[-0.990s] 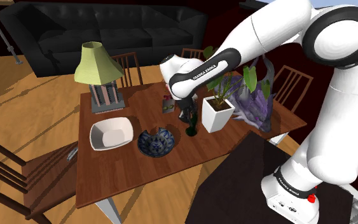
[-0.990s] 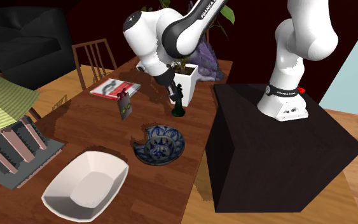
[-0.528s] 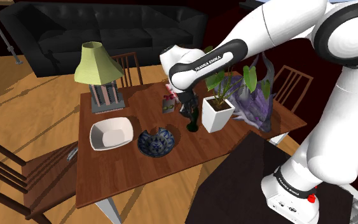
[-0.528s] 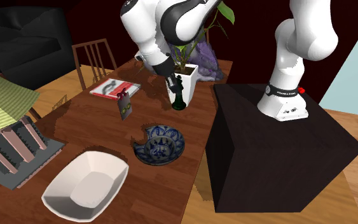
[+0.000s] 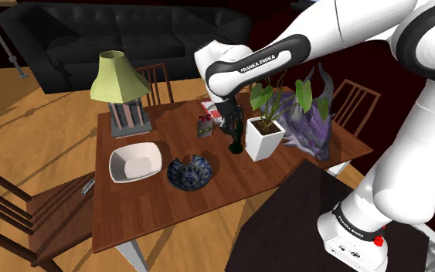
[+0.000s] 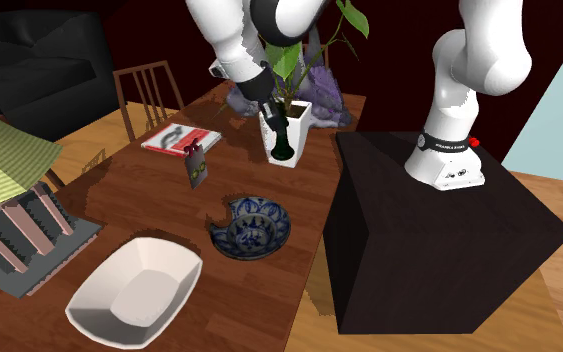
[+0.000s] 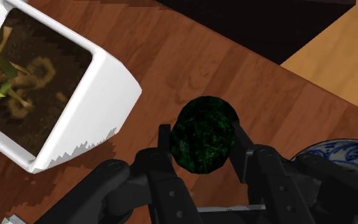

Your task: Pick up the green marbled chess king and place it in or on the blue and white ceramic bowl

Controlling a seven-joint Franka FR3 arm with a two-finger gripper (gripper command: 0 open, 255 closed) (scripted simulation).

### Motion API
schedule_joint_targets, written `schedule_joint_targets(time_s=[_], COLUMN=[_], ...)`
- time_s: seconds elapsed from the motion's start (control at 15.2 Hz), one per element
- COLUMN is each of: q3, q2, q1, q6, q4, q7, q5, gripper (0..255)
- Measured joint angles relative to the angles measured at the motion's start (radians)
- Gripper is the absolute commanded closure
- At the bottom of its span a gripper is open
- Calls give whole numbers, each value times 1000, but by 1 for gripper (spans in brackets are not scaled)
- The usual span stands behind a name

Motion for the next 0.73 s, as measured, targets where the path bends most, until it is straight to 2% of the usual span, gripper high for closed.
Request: schedule_joint_targets(time_s=[0.33,0.73], q3=[25,62], q2=[55,209], q1=[38,116], q6=[-57,-156], q4=[103,340], q7=[49,143], q5=[13,21], gripper=[255,255])
